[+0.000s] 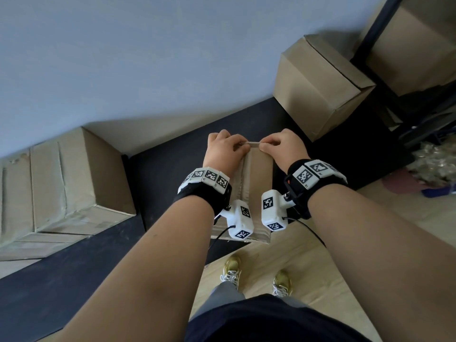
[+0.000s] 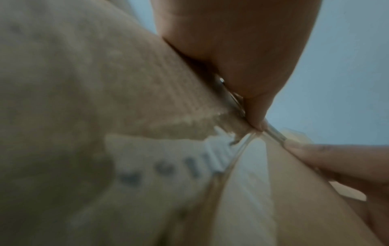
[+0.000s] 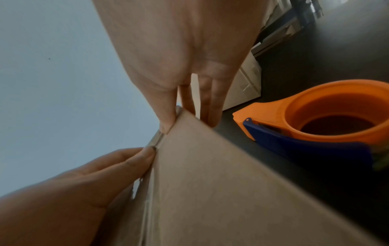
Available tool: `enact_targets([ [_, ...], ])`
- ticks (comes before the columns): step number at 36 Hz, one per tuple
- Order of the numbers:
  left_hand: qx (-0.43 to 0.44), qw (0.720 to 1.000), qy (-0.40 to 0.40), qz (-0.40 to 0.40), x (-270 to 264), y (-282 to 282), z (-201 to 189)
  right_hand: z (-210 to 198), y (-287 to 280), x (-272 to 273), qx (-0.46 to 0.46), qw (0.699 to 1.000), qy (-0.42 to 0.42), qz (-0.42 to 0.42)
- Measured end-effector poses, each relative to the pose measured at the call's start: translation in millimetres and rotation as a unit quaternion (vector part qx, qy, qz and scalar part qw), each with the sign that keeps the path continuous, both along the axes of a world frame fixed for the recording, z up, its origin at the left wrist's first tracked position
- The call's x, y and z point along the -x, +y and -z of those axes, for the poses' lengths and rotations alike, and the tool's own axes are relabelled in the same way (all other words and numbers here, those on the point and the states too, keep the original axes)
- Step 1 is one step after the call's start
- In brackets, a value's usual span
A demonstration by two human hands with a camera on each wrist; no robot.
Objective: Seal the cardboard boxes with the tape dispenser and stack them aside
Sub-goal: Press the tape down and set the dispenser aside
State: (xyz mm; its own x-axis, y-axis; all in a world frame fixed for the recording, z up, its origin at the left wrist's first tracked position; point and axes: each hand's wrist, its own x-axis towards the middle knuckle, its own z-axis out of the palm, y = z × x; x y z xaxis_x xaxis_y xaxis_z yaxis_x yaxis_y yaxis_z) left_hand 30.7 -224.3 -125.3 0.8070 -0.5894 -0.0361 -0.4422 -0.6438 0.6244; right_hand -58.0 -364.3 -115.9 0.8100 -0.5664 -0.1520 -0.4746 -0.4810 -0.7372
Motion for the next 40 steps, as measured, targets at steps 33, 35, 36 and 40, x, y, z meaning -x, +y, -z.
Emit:
enact_targets([
  [33,0.057,0.987,0.137,-0.061,-8.0,13.0,2.4,-4.8,2.6,6.9,-0.038,0.999,-0.005,0.012],
  [35,0.053,0.988,0.132,-0.062,-8.1,13.6,2.9,-5.4,3.6,7.9,-0.036,0.999,-0.007,0.008],
  [36,0.046,0.989,0.131,-0.058,-7.8,14.0,2.5,-4.9,4.1,8.5,-0.036,0.999,-0.006,0.009],
  [40,0.010,0.994,0.097,-0.044,-5.6,14.3,-1.9,-5.3,5.1,9.8,-0.074,0.997,0.008,0.025],
])
